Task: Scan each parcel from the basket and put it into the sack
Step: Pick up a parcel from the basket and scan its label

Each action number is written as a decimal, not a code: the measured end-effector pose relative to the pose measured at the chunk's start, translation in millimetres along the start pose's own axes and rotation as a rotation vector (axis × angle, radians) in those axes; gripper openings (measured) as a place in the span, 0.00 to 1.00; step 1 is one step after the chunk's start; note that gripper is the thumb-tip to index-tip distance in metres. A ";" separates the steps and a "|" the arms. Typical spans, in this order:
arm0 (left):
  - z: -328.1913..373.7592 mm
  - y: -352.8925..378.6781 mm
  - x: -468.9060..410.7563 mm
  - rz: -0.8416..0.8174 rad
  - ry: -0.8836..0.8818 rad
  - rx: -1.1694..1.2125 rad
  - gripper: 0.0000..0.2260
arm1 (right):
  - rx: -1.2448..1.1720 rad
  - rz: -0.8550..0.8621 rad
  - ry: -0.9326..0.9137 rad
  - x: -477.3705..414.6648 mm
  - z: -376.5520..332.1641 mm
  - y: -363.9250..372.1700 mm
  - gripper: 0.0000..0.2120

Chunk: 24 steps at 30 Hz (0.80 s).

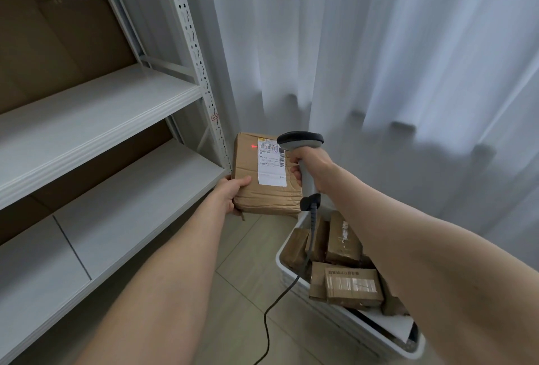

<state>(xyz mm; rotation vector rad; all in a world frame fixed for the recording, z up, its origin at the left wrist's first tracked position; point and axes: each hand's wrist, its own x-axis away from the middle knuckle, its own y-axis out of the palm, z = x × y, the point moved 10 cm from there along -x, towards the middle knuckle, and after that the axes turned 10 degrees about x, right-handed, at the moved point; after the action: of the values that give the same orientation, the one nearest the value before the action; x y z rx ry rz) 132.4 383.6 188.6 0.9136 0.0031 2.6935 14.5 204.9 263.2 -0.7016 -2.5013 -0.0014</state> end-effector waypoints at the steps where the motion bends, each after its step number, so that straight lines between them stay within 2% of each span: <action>1: 0.5 -1.6 0.3 0.002 0.004 0.000 0.22 | -0.002 0.004 0.002 1.1 -0.4 0.4 0.01; 13: 5.6 -20.1 3.9 0.012 0.025 0.013 0.19 | 0.022 -0.020 -0.033 14.5 -13.3 16.6 0.03; 17: 7.8 -27.3 8.3 0.025 0.015 0.023 0.17 | 0.001 -0.051 -0.002 16.5 -10.6 26.3 0.01; 20: 10.3 -35.2 10.0 0.024 0.013 0.022 0.18 | -0.070 -0.057 0.036 13.4 -3.2 36.6 0.09; 24: 12.1 -62.0 8.0 0.073 0.015 0.035 0.22 | -0.123 0.029 0.040 7.2 10.2 49.4 0.10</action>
<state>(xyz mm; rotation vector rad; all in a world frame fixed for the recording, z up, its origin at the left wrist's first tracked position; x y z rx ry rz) 150.7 444.0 197.1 0.9209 0.0208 2.7759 28.1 252.6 251.2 -0.7804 -2.4684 -0.1589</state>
